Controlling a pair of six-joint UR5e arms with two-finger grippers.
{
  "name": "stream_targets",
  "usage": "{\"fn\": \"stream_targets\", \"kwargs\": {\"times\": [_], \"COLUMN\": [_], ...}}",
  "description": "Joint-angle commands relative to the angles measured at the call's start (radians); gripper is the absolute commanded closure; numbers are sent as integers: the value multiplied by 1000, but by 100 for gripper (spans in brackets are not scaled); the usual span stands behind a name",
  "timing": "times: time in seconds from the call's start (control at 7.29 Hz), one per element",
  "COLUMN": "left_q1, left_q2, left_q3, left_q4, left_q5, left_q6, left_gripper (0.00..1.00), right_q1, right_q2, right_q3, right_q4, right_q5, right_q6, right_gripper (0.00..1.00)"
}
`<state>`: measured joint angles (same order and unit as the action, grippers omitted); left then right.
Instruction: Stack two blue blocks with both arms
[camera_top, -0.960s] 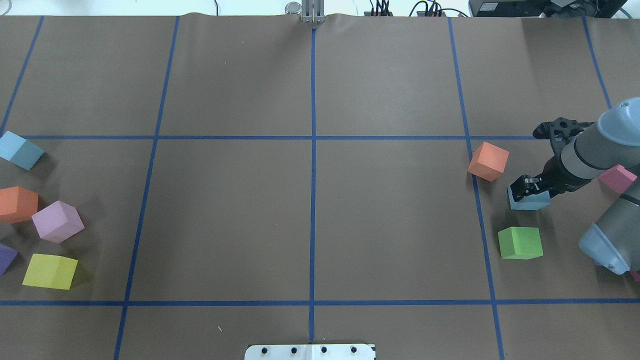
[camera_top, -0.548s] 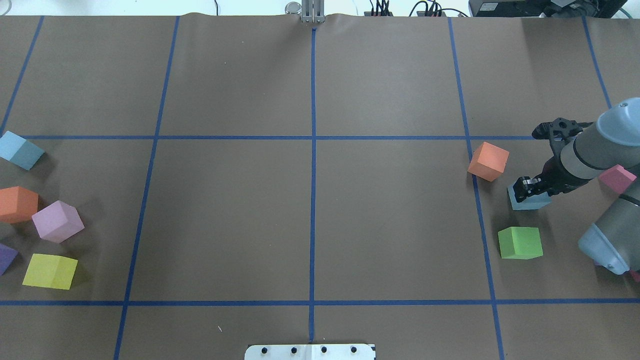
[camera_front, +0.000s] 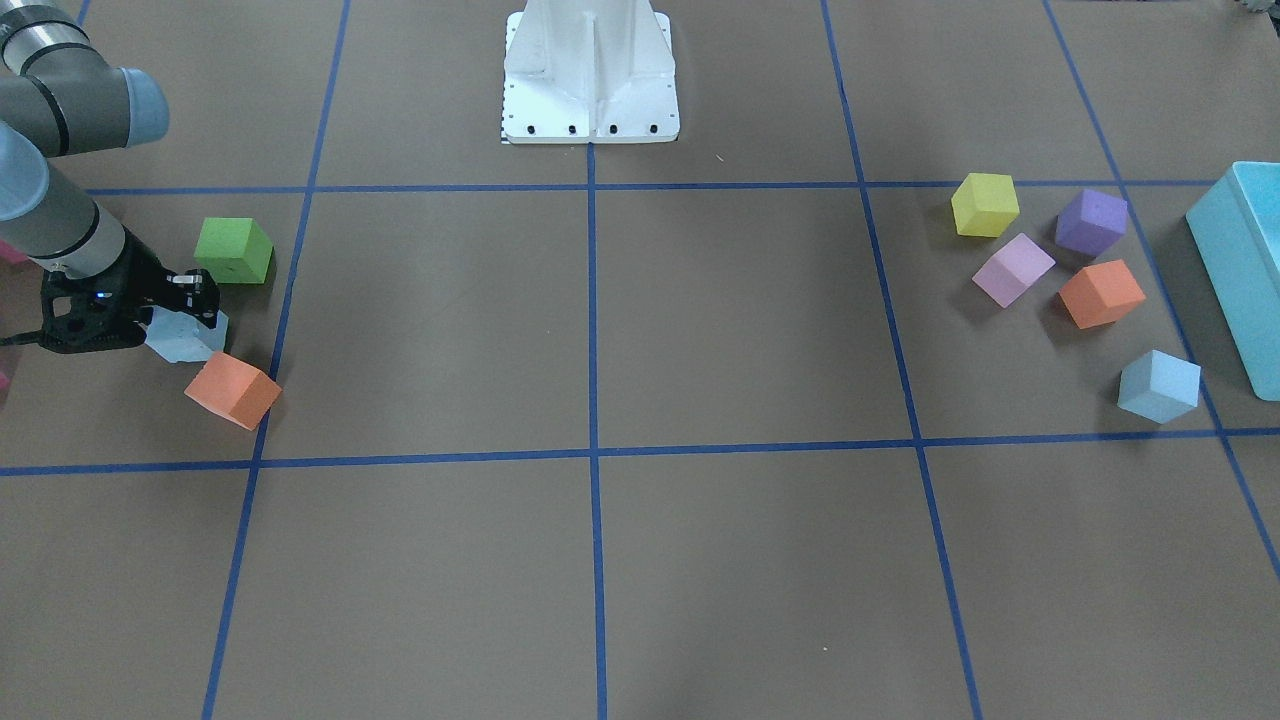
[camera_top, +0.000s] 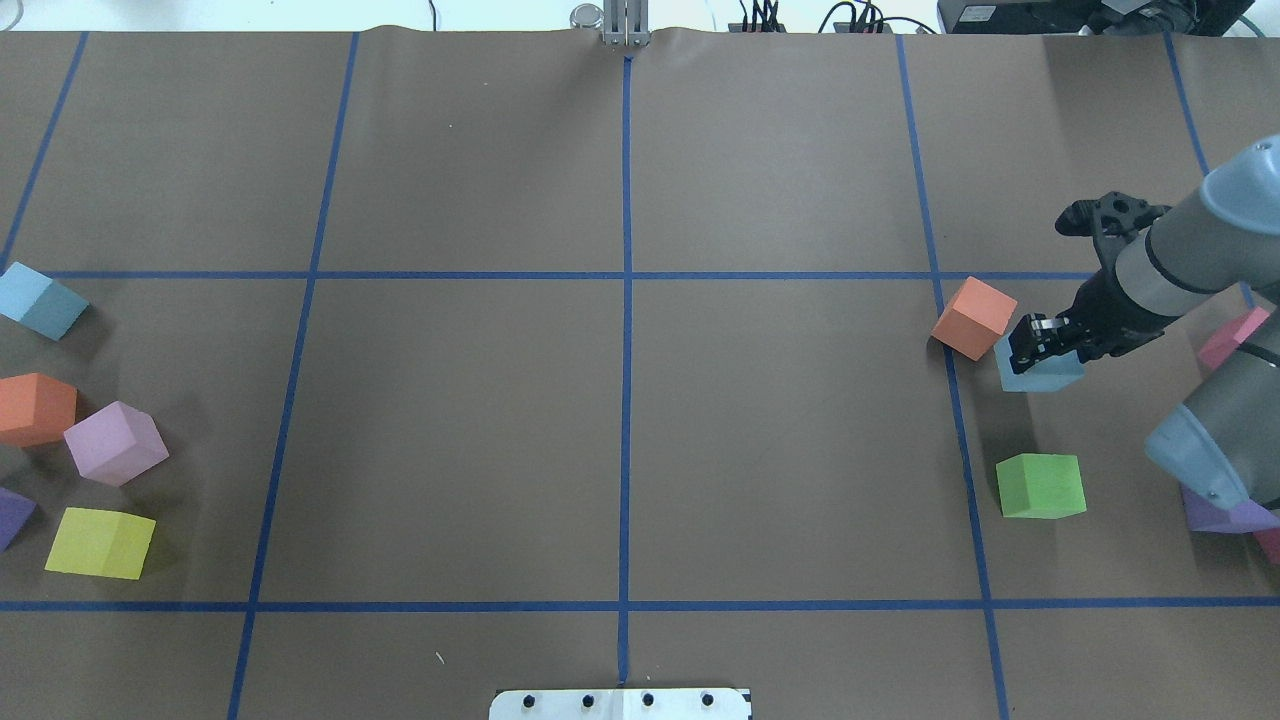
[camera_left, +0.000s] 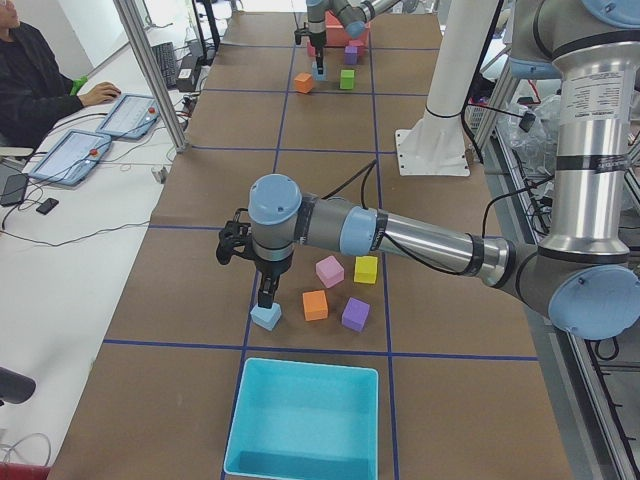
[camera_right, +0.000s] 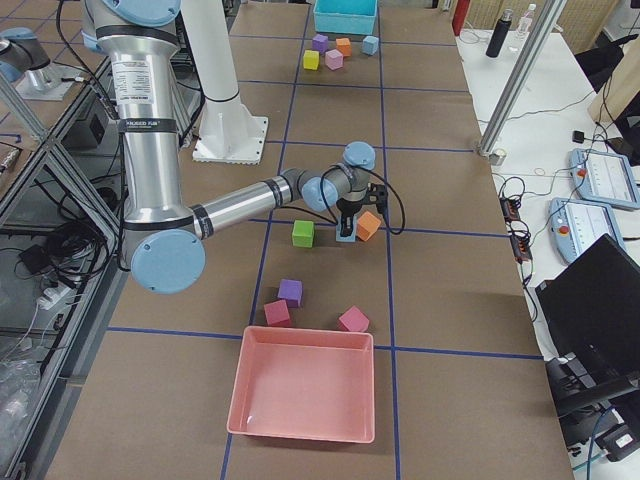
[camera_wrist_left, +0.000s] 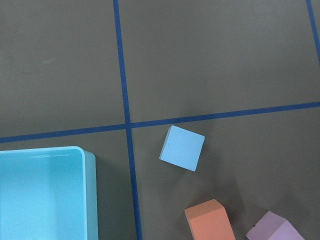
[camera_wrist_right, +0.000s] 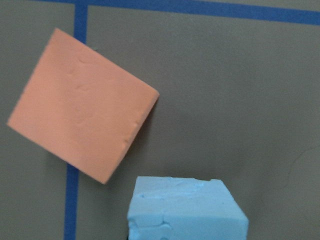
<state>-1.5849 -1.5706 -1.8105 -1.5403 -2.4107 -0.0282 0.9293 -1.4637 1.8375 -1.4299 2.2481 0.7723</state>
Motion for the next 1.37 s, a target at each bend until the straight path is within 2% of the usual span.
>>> {"fn": "stream_targets", "kwargs": {"times": [0.0,0.14,0.27,0.55,0.82,0.96,1.1,1.23], "left_q1": [29,80,120,209,290,301,301,301], "left_q2": [-80,-83,-86,-120,-196,-200,-209,-207], "left_q3": [106,155,198,268,328,364,402,410], "left_q4": [-64,-155,-225,-343,-373,-409,-415,-416], "left_q5": [10,10,12,79,175,209,208,208], "left_q6": [7,2,1,1,5,43,100,119], "left_gripper": [2,2,2,2,2,2,2,2], "right_q1": [34,30,7,-82,-137,-171,-203,-233], "right_q2": [176,282,333,446,541,596,637,637], "right_q3": [103,106,111,60,-7,-61,-117,-142], "right_q4": [-328,-462,-504,-500,-498,-495,-448,-354], "right_q5": [31,25,25,-5,-28,-59,-89,-105], "right_q6": [2,8,37,193,284,332,388,462], "right_gripper": [43,43,43,44,44,44,45,45]}}
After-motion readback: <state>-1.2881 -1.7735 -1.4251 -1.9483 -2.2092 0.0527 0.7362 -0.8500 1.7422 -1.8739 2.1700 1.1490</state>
